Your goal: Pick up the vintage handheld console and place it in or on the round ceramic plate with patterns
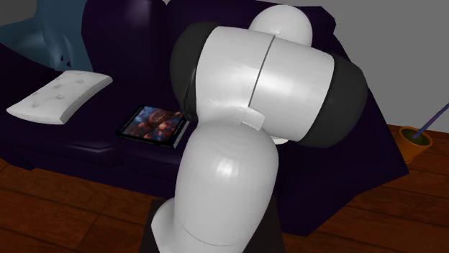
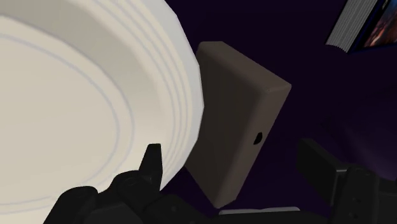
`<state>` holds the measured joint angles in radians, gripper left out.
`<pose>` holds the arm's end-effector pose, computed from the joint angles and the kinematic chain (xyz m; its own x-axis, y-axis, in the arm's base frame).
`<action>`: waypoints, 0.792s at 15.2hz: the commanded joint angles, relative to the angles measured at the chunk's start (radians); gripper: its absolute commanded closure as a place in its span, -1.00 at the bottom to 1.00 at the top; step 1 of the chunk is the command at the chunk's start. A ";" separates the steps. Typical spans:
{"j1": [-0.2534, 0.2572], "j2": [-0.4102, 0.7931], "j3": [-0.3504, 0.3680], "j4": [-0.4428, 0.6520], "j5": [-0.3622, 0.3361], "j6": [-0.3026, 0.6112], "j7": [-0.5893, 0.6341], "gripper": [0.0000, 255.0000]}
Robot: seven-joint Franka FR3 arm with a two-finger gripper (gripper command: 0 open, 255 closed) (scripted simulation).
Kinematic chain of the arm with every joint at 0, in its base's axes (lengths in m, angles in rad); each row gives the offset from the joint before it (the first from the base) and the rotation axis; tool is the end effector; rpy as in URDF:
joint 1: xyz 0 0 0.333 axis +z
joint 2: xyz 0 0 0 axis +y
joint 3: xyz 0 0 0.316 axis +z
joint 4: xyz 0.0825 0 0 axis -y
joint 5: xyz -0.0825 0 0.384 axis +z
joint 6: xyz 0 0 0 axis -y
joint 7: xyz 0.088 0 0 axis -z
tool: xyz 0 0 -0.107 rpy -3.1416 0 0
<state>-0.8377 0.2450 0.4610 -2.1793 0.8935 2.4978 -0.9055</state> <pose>0.5237 -0.2154 0.2963 0.8875 -0.2879 0.3599 -0.0777 -0.8631 -0.4989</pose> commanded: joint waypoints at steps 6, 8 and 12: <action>0.010 0.020 0.005 0.006 0.004 0.021 -0.001 -1.00; 0.010 0.020 0.005 0.006 0.003 0.021 -0.001 -1.00; 0.010 0.020 0.005 0.006 0.003 0.021 -0.001 1.00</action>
<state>-0.8281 0.2653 0.4657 -2.1734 0.8969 2.5190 -0.9065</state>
